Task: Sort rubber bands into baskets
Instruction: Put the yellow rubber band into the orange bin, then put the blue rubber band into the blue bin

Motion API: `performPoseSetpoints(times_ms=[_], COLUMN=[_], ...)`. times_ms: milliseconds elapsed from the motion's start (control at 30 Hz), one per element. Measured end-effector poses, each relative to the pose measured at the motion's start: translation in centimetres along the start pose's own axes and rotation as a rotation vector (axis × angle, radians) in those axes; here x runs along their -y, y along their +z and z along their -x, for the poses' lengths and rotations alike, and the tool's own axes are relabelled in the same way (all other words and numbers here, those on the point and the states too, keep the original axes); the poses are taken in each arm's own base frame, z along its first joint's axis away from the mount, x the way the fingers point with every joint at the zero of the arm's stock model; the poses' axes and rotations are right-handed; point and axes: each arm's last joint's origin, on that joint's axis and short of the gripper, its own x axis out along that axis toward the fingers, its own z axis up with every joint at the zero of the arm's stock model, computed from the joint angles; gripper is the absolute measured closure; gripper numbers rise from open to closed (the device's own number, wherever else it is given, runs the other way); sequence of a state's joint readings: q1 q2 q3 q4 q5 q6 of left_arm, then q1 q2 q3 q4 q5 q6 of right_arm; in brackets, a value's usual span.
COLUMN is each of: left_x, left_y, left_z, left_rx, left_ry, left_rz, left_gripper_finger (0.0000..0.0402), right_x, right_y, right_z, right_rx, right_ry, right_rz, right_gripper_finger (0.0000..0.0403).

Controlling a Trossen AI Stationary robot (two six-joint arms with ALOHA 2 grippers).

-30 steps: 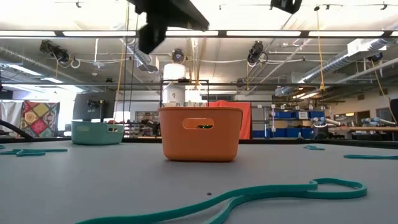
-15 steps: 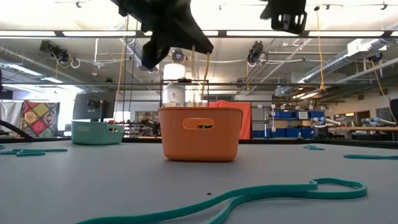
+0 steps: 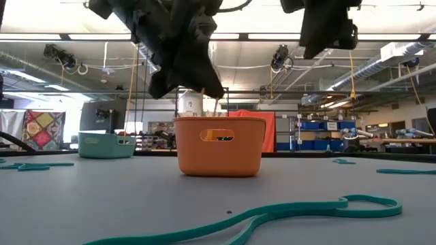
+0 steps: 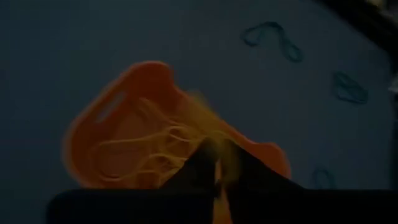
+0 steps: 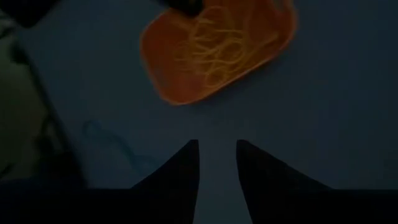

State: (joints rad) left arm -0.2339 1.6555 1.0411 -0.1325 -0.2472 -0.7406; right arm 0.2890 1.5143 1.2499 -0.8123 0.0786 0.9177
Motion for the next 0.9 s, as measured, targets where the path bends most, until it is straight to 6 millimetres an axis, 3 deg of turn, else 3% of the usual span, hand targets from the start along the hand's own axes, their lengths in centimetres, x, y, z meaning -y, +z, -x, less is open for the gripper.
performPoseSetpoints(times_ms=[267,400,533,900], left_x=[-0.2,-0.6,-0.4,0.0], left_y=[1.5,1.8,2.3,3.2], left_z=[0.4,0.3,0.4,1.6], left_rx=[0.062,0.068,0.132,0.189], left_ry=[-0.044,-0.038,-0.037,-0.091], left_rz=[0.066,0.073,0.12,0.13], left_gripper_finger=[0.0213,0.0162,0.0147,0.0145], right_x=[3.5,6.0,8.5,15.5], right_y=[1.1,1.7,1.8,1.2], right_z=[1.5,2.1,1.3,-3.0], right_rx=[0.013,-0.011,-0.042,-0.142], right_ry=[-0.199,-0.35,-0.509,-0.557], right_rz=[-0.156,-0.227,-0.251,-0.386], right_gripper_finger=[0.0284,0.0284,0.0284,0.0284])
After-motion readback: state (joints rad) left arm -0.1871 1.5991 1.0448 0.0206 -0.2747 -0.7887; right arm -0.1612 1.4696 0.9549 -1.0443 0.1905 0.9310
